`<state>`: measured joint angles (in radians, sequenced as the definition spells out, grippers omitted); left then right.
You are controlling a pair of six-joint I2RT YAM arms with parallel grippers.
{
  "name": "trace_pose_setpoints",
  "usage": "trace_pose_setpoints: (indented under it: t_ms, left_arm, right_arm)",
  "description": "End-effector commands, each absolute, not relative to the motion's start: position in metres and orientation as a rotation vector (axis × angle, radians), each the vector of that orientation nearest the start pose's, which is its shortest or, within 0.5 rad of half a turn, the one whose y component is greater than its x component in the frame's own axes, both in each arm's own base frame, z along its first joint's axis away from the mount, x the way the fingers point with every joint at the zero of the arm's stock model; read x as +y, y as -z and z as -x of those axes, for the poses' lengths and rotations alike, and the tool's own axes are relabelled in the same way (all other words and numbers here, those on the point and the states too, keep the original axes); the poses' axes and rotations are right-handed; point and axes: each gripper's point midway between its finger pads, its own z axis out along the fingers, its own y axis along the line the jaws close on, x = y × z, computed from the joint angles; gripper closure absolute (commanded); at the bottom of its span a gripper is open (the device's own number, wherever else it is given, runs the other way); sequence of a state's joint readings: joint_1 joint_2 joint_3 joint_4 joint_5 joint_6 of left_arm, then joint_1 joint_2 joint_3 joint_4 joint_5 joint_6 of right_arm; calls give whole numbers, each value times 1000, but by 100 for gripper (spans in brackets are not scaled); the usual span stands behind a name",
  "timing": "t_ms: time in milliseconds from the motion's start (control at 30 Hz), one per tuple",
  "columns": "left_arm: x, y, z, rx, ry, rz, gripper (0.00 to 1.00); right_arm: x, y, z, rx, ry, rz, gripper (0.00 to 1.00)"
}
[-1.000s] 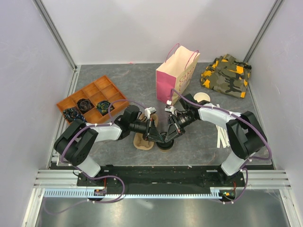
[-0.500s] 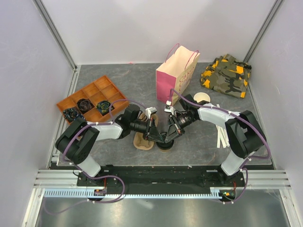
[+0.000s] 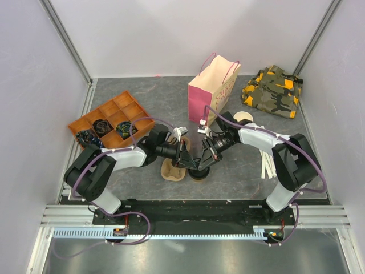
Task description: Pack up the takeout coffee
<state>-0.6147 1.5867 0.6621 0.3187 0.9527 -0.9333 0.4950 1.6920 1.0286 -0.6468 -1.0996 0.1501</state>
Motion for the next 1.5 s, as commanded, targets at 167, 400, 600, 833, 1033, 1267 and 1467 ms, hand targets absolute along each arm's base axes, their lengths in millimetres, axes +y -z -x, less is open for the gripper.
trace_pose_setpoints:
  t_ms: [167,400,600,833,1033,1267,1467]
  left_arm:
    - [-323,-112,-178,2485,1674,-294,98]
    - [-334,-126,-163,2452,1777,-321,98]
    - [-337,-130,-163,2425,1801,-326,98]
    - [-336,-146,-159,2370,1834,-333,98]
    - [-340,-150,-150,2378,1861,-307,98]
    - [-347,-140,-141,2430,1842,-281,98]
    - [-341,-115,-138,2521,1790,-217,98]
  right_arm:
    - [284,-163,-185,2531,-1733,732,91]
    - [280,-151,-194,2557,-1732,686,92]
    - [275,-142,-203,2574,-1752,638,92]
    - [273,-154,-199,2547,-1777,649,91]
    - [273,-162,-198,2536,-1787,639,91]
    - [271,-157,-191,2564,-1800,617,91]
    - [270,-147,-180,2598,-1804,613,91]
